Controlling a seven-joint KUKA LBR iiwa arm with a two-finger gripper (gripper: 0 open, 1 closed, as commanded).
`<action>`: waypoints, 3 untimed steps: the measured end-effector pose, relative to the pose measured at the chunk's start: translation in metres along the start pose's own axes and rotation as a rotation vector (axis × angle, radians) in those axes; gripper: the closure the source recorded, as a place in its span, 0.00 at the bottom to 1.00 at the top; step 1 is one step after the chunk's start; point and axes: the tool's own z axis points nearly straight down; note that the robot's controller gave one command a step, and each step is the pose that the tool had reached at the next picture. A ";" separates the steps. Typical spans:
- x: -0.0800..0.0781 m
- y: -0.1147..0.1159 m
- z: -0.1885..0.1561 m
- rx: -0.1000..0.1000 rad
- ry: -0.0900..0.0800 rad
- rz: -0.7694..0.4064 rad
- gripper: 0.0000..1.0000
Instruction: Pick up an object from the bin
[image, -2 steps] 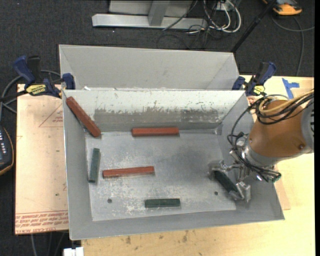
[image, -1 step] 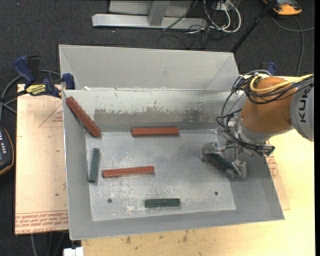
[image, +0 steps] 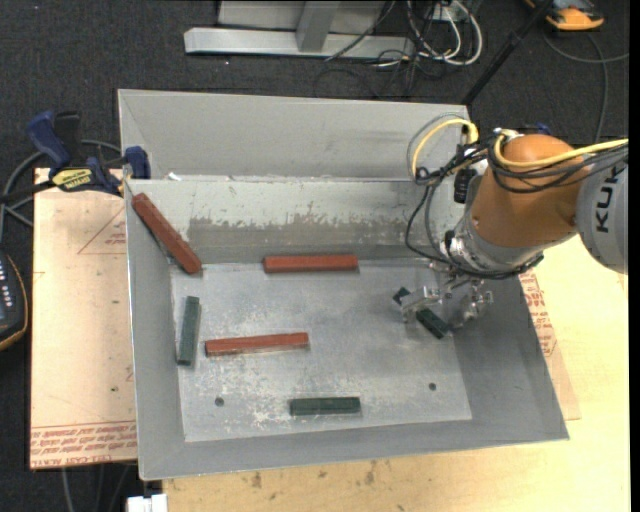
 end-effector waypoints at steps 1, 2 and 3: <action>0.002 -0.001 0.000 0.008 0.001 0.002 1.00; -0.004 -0.030 0.002 0.002 -0.002 -0.147 1.00; 0.007 -0.036 -0.142 0.010 0.016 -0.317 1.00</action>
Offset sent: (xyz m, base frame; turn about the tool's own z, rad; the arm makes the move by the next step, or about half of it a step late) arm 0.0000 0.0000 0.0000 0.0000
